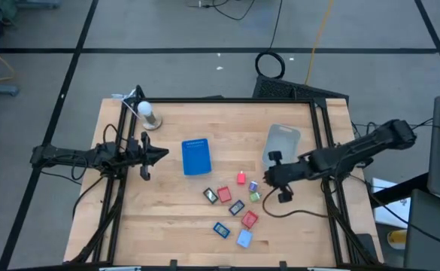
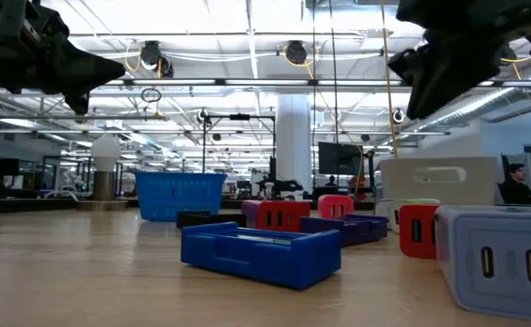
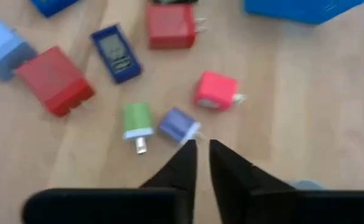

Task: Pick & Place Office items
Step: Put the green charger adapter into the white bin

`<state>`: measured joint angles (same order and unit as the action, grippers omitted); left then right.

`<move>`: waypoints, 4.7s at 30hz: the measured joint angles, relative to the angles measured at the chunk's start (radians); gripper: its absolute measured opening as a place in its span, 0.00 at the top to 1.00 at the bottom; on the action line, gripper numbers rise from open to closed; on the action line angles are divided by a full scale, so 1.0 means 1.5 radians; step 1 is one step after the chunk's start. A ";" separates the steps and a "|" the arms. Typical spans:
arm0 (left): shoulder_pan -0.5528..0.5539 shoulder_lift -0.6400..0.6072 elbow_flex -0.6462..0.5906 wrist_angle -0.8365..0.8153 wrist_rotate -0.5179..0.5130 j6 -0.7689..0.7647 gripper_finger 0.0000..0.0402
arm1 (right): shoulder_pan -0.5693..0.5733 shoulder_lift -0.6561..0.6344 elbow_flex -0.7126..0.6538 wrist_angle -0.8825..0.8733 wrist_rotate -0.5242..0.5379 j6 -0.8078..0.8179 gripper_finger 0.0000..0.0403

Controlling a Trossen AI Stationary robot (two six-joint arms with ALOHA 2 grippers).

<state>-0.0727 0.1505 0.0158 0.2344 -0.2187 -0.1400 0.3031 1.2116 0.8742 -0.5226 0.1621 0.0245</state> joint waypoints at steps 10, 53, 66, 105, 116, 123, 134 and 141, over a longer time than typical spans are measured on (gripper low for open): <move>0.000 0.000 0.000 -0.001 0.000 -0.003 0.94 | 0.027 0.104 0.001 0.093 -0.029 0.003 0.44; 0.000 0.000 0.000 -0.020 0.000 0.001 0.94 | 0.003 0.294 0.001 0.183 -0.110 -0.101 0.50; 0.000 0.000 0.000 -0.020 0.000 0.001 0.94 | 0.003 0.281 0.001 0.217 -0.111 -0.111 0.68; 0.000 0.000 0.000 -0.034 0.000 0.001 0.94 | -0.024 -0.599 -0.349 0.420 -0.073 -0.076 0.68; 0.000 0.000 0.000 -0.034 0.000 0.000 0.94 | -0.024 -0.726 -0.506 0.535 -0.038 -0.106 0.68; 0.000 0.000 0.000 -0.034 0.000 0.000 0.94 | -0.024 -0.762 -0.541 0.547 -0.036 -0.108 0.68; 0.000 0.000 0.000 -0.035 0.000 0.001 0.94 | -0.037 -0.771 -0.547 0.535 -0.024 -0.101 0.68; 0.000 0.000 0.000 -0.034 0.000 0.001 0.94 | -0.037 -0.714 -0.442 0.452 0.111 -0.149 0.68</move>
<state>-0.0725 0.1501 0.0158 0.1833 -0.2192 -0.1383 0.2478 0.1413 0.2115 0.1551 0.3280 -0.1986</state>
